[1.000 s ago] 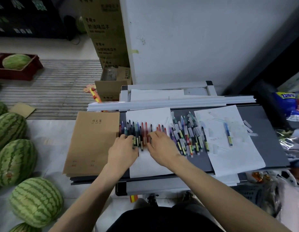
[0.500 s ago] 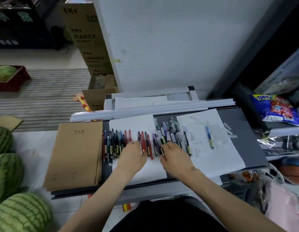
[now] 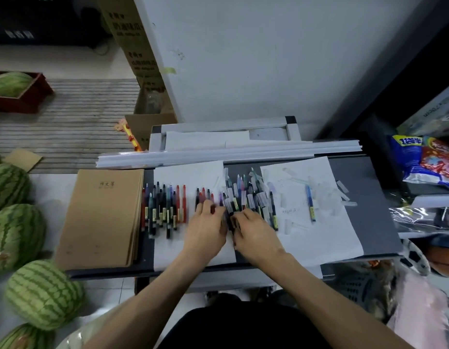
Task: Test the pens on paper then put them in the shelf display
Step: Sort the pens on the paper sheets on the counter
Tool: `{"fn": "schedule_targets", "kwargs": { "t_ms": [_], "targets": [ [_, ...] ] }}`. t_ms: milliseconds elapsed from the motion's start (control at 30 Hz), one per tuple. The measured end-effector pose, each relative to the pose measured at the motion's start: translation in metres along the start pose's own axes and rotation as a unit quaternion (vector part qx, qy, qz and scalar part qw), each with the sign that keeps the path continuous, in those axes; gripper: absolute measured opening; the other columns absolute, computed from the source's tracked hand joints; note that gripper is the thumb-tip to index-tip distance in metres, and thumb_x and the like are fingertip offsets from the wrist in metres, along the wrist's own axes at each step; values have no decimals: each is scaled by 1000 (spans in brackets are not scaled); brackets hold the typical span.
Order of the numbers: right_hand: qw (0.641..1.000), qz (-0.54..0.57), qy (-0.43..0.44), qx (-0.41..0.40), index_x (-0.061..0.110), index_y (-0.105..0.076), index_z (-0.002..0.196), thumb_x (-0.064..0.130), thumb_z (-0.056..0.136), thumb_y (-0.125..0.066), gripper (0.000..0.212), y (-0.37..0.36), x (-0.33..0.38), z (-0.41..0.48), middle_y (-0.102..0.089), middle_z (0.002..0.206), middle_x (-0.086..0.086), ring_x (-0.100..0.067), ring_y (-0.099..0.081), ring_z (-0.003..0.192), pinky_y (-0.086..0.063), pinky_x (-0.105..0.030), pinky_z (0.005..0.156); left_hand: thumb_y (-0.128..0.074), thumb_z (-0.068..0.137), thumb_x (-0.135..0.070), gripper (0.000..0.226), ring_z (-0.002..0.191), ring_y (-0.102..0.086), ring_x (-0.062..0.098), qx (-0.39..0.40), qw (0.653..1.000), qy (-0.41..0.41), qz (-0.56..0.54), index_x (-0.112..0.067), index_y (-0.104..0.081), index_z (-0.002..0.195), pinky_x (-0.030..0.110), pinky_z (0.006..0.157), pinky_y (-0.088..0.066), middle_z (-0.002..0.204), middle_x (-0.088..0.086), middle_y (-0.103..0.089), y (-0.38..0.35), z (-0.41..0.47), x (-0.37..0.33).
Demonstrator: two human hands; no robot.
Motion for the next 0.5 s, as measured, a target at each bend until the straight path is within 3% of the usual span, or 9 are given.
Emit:
{"fn": "schedule_targets", "kwargs": {
  "t_ms": [167, 300, 500],
  "targets": [
    [1000, 4, 5, -10, 12, -59, 128, 18, 102, -46, 29, -3, 0, 1, -56, 129, -4, -23, -53, 121, -51, -40, 95, -64, 94, -24, 22, 107, -52, 31, -32, 999, 12, -2, -15, -68, 113, 44, 74, -55, 117, 8, -53, 6, -2, 16],
    [1000, 13, 4, -22, 10, -60, 130, 17, 101, -49, 31, -4, 1, 3, -56, 130, -6, -24, -54, 121, -51, -38, 96, -68, 89, -17, 33, 108, -49, 32, -22, 999, 44, -15, -11, -69, 121, 45, 81, -54, 118, 10, -52, 8, -3, 36],
    [999, 29, -9, -46, 8, -62, 126, 14, 102, -50, 28, 1, 0, 8, -59, 127, -7, -25, -58, 113, -53, -37, 92, -65, 93, -16, 39, 121, -45, 27, -13, 997, 75, -20, -18, -66, 132, 38, 76, -54, 130, 5, -49, 16, -6, 59]
  ]
}}
Point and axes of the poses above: each hand's wrist, its own z-axis towards the middle knuckle, its own y-axis out of the back of the hand, x = y × z, the point moved 6 cm from there along z, towards the middle knuckle
